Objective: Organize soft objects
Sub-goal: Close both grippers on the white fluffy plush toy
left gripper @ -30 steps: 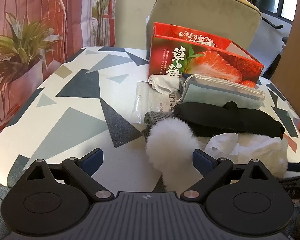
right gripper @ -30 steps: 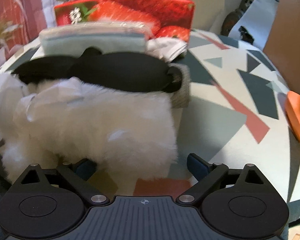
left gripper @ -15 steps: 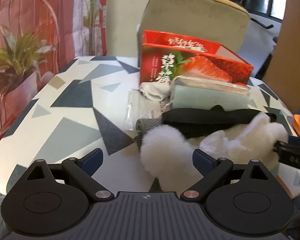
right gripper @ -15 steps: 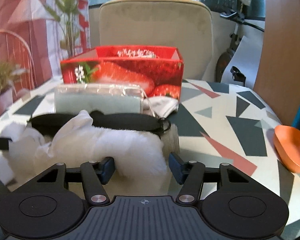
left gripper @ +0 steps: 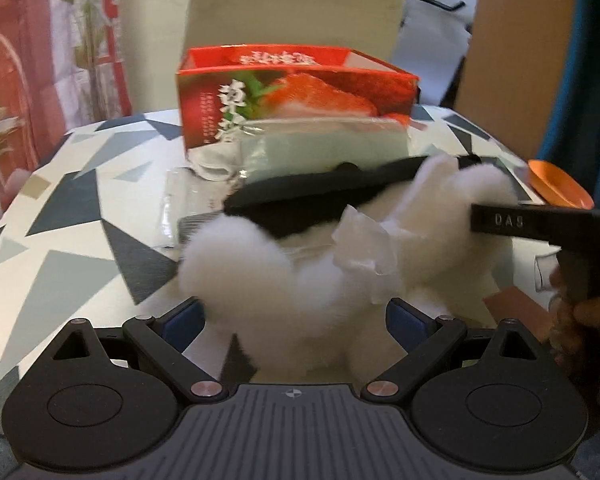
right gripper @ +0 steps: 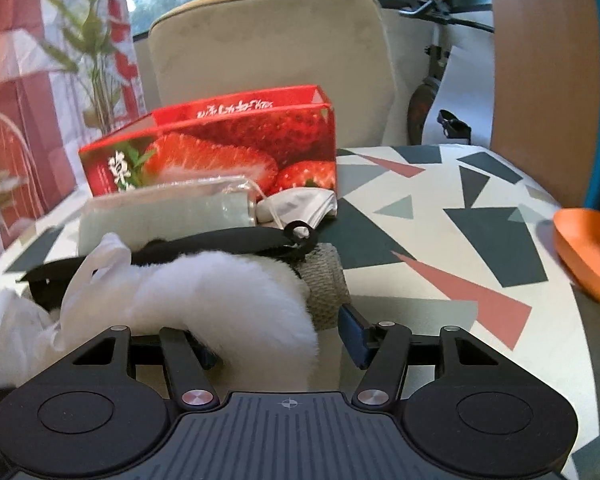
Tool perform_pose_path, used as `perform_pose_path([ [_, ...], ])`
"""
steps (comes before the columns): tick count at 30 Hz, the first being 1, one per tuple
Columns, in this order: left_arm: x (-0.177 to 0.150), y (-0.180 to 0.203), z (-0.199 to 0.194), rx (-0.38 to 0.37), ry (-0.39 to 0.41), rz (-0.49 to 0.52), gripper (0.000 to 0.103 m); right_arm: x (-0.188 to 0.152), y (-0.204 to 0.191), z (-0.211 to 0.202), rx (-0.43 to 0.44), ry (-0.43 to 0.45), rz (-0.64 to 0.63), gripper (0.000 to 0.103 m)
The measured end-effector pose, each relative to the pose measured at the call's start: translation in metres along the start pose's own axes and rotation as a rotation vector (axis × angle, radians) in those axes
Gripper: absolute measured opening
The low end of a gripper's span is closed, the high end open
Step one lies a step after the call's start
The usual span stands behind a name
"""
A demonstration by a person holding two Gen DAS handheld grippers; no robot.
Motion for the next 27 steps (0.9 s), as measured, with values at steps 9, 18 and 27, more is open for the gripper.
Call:
perform_pose_path([
  [9,-0.01,-0.044,0.017,0.179,-0.037,-0.115,0.098,-0.003,0.005,-0.001,0.01,0.007,0.028,0.055],
  [18,0.001,-0.033,0.046,0.242,-0.006,-0.027,0.098,-0.009,0.004,0.005,0.01,-0.015,0.023,0.055],
  [27,0.006,-0.054,0.051,0.303,0.026,-0.148,0.099,-0.012,0.005,0.008,-0.027,-0.021,-0.033,0.055],
])
Point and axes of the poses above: each gripper's, at about its wrist camera, not at the fingertips, and z roughly the way its jaws point, y to its right, x to its top, the point moved 9 cm from there along z, roughly the way its jaws point, and after that the axes turned 3 degrees about y, right-handed, at the moved point
